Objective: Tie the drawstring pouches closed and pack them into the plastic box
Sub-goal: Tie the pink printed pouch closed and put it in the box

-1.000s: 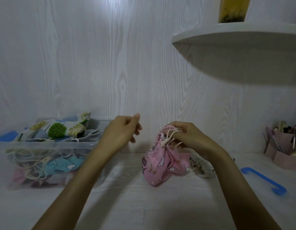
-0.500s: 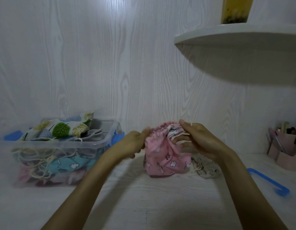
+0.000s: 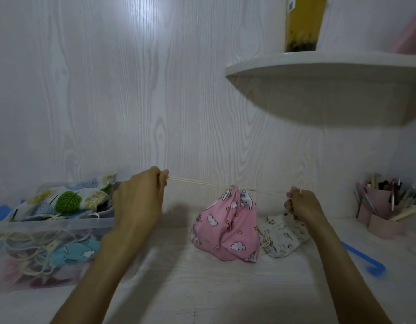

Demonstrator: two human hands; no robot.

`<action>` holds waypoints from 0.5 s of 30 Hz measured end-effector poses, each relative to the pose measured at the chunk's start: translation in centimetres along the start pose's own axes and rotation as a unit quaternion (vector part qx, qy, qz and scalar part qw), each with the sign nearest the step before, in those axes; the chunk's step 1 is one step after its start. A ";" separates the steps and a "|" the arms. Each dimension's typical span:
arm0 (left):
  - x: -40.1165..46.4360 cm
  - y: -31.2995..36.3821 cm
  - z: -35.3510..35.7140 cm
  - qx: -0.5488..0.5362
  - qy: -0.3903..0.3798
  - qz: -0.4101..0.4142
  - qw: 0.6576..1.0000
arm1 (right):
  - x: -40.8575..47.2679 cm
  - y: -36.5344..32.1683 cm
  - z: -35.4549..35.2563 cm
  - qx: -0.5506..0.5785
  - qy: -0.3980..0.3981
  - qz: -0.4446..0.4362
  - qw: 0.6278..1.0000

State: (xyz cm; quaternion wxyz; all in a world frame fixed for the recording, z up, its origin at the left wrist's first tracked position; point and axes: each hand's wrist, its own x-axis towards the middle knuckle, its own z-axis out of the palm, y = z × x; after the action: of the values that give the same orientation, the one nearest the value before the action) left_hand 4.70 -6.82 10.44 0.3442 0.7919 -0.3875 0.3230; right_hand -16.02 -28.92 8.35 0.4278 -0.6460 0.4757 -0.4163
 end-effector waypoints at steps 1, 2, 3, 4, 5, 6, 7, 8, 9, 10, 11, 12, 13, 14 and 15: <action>-0.1 0.4 -0.1 0.045 -0.024 0.006 0.999 | -0.1 -0.2 -0.1 -0.018 -0.030 0.008 0.999; -0.3 0.6 -0.1 0.087 -0.063 0.006 0.994 | -0.4 -0.3 0.0 -0.050 -0.072 0.018 0.996; -0.5 0.9 0.1 0.120 -0.105 0.007 0.987 | -0.9 -0.6 -0.1 -0.094 -0.116 0.026 0.988; -0.8 1.1 0.1 0.145 -0.140 0.009 0.979 | -1.3 -0.8 0.0 -0.132 -0.156 0.029 0.978; -1.0 1.3 0.1 0.165 -0.162 0.013 0.973 | -1.8 -0.9 0.2 -0.157 -0.184 0.030 0.970; -1.1 1.5 0.1 0.173 -0.170 0.020 0.970 | -2.1 -1.0 0.4 -0.161 -0.199 0.025 0.966; -1.3 1.8 0.0 0.163 -0.170 0.028 0.971 | -2.3 -1.0 0.8 -0.148 -0.203 0.018 0.968; -1.5 2.2 0.2 0.127 -0.171 0.036 0.976 | -2.3 -1.0 1.0 -0.124 -0.200 0.010 0.972; -1.6 2.7 0.4 0.069 -0.191 0.038 0.978 | -2.5 -1.2 1.2 -0.092 -0.198 0.003 0.976; -1.8 3.2 0.5 -0.006 -0.240 0.032 0.970 | -2.6 -1.5 1.5 -0.053 -0.202 -0.001 0.978; -2.1 3.8 0.6 -0.076 -0.318 0.028 0.945 | -2.7 -1.8 1.7 -0.015 -0.212 -0.003 0.977; -2.4 4.3 0.7 -0.119 -0.408 0.034 0.905 | -2.8 -2.1 1.9 0.018 -0.223 -0.005 0.975; -2.9 4.7 1.0 -0.137 -0.484 0.045 0.863 | -2.9 -2.5 1.9 0.046 -0.230 -0.007 0.972; -3.3 4.9 1.3 -0.148 -0.531 0.058 0.832 | -3.0 -2.8 1.9 0.070 -0.233 -0.008 0.970; -3.6 4.9 1.8 -0.154 -0.547 0.069 0.820 | -3.1 -3.1 1.8 0.084 -0.233 -0.008 0.969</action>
State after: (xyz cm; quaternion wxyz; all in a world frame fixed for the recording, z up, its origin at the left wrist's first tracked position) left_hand -0.70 -9.08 8.07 0.1700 0.7458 -0.6107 -0.2046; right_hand -14.15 -25.10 10.40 0.5761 -0.6908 0.3209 -0.2966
